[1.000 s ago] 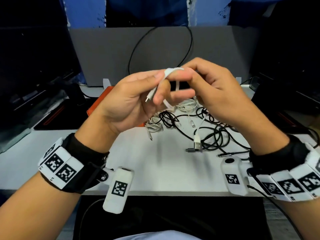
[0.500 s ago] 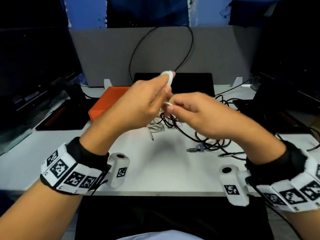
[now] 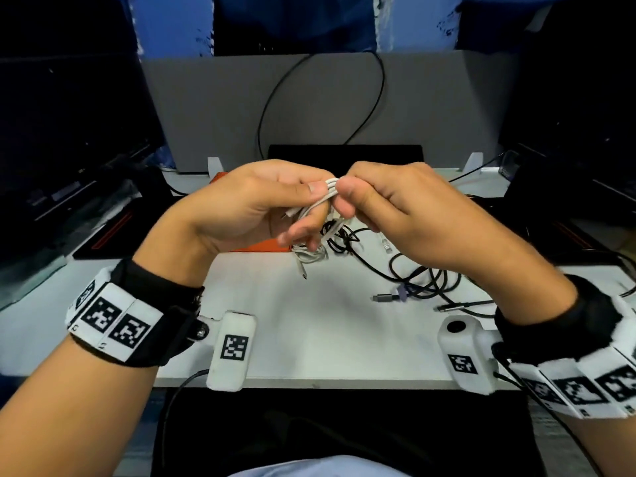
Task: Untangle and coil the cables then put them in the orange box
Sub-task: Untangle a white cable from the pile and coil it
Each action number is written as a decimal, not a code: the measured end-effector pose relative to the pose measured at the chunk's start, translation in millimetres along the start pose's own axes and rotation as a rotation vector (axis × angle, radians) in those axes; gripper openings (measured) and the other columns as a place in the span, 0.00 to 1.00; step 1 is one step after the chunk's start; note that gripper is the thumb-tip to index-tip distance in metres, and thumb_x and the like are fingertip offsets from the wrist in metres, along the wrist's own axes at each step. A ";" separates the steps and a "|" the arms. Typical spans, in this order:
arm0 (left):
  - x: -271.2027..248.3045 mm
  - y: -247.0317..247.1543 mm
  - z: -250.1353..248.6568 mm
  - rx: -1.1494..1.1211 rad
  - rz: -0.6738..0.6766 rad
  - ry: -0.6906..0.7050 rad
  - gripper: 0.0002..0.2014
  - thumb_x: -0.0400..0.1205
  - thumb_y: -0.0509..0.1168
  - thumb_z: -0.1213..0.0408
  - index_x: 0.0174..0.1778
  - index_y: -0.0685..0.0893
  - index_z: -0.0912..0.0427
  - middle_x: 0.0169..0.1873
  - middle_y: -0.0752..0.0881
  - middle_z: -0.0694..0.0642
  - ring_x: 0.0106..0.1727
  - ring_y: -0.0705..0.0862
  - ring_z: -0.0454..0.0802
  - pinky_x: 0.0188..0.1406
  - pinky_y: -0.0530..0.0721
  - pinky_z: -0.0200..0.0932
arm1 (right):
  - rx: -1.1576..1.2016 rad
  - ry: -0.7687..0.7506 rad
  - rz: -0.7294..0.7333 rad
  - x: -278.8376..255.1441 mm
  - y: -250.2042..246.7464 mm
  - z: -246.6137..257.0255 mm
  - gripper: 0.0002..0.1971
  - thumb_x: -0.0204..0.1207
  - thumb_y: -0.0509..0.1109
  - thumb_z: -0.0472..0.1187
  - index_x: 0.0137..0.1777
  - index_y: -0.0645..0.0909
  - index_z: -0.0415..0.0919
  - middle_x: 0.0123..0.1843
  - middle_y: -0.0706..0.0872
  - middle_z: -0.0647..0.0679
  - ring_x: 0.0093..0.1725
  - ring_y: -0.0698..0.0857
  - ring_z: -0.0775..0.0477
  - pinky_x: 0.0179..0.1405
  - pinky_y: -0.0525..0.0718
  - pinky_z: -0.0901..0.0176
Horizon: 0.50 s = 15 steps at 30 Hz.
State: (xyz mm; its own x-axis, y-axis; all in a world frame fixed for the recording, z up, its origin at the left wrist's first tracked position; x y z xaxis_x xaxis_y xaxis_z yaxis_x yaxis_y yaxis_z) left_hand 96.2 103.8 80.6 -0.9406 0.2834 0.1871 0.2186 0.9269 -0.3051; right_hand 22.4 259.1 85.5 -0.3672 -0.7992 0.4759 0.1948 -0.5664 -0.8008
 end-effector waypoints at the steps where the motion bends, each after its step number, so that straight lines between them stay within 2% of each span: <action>1: 1.7 1.0 1.8 -0.044 -0.019 -0.010 0.13 0.88 0.57 0.64 0.53 0.84 0.69 0.27 0.80 0.57 0.29 0.71 0.65 0.48 0.84 0.50 | 0.006 0.019 -0.016 1.1 -0.4 -2.4 0.17 0.91 0.57 0.54 0.40 0.77 0.55 0.30 0.80 0.58 0.34 0.79 0.56 0.34 0.71 0.66; 3: 6.9 2.0 4.9 -0.084 -0.092 -0.012 0.12 0.90 0.56 0.66 0.53 0.82 0.68 0.32 0.82 0.57 0.31 0.78 0.54 0.51 0.86 0.49 | 0.046 0.073 -0.063 3.2 -1.2 -9.6 0.18 0.91 0.58 0.53 0.38 0.77 0.56 0.29 0.79 0.63 0.33 0.78 0.58 0.32 0.69 0.68; 5: 12.2 3.9 5.9 -0.086 -0.168 0.000 0.11 0.91 0.55 0.67 0.54 0.80 0.68 0.32 0.81 0.55 0.32 0.77 0.48 0.51 0.86 0.47 | 0.103 0.130 -0.105 4.9 1.0 -17.0 0.18 0.91 0.58 0.54 0.38 0.78 0.55 0.27 0.78 0.62 0.30 0.76 0.57 0.32 0.73 0.61; 8: 16.2 9.1 4.9 -0.090 -0.263 0.010 0.11 0.93 0.53 0.69 0.53 0.80 0.66 0.32 0.79 0.54 0.33 0.74 0.48 0.48 0.84 0.45 | 0.252 0.176 -0.159 6.6 6.5 -23.2 0.18 0.90 0.59 0.55 0.42 0.80 0.50 0.28 0.80 0.56 0.29 0.76 0.56 0.34 0.79 0.49; 10: 17.1 12.6 3.4 -0.114 -0.314 0.016 0.11 0.93 0.52 0.70 0.52 0.79 0.67 0.33 0.78 0.56 0.34 0.74 0.48 0.47 0.83 0.44 | 0.412 0.199 -0.167 7.8 10.2 -24.2 0.18 0.89 0.59 0.56 0.44 0.80 0.46 0.38 0.89 0.44 0.31 0.79 0.52 0.31 0.78 0.48; 11: 17.2 13.9 2.5 -0.115 -0.339 0.015 0.11 0.93 0.52 0.70 0.52 0.78 0.68 0.33 0.79 0.56 0.35 0.76 0.49 0.49 0.82 0.45 | 0.503 0.210 -0.162 8.3 11.5 -23.9 0.18 0.89 0.59 0.55 0.45 0.80 0.45 0.43 0.90 0.39 0.32 0.79 0.50 0.29 0.77 0.50; 13: 17.6 16.5 0.4 -0.094 -0.378 0.015 0.10 0.93 0.52 0.70 0.56 0.78 0.69 0.34 0.82 0.56 0.38 0.78 0.50 0.55 0.80 0.51 | 0.646 0.225 -0.142 7.9 12.3 -22.2 0.16 0.92 0.58 0.52 0.47 0.79 0.43 0.42 0.91 0.44 0.32 0.78 0.46 0.26 0.75 0.54; 15: 17.4 17.2 -1.0 -0.058 -0.413 0.016 0.10 0.93 0.53 0.69 0.58 0.78 0.69 0.34 0.83 0.56 0.40 0.79 0.53 0.57 0.79 0.53 | 0.732 0.230 -0.115 7.5 12.3 -21.0 0.15 0.93 0.57 0.48 0.49 0.77 0.40 0.39 0.90 0.49 0.29 0.76 0.45 0.25 0.72 0.56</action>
State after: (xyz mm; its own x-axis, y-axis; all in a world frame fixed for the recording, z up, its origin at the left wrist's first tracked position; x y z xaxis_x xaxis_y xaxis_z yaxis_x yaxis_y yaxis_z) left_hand 83.9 125.0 79.5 -0.9483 -0.1116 0.2973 -0.1614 0.9756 -0.1488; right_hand 2.9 250.3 71.7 -0.5856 -0.7108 0.3897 0.6659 -0.6960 -0.2688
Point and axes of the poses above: each hand's wrist, its own x-axis towards the middle knuckle, its own y-axis out of the palm, z = x × y, the point moved 4 cm from there along x, towards the middle knuckle
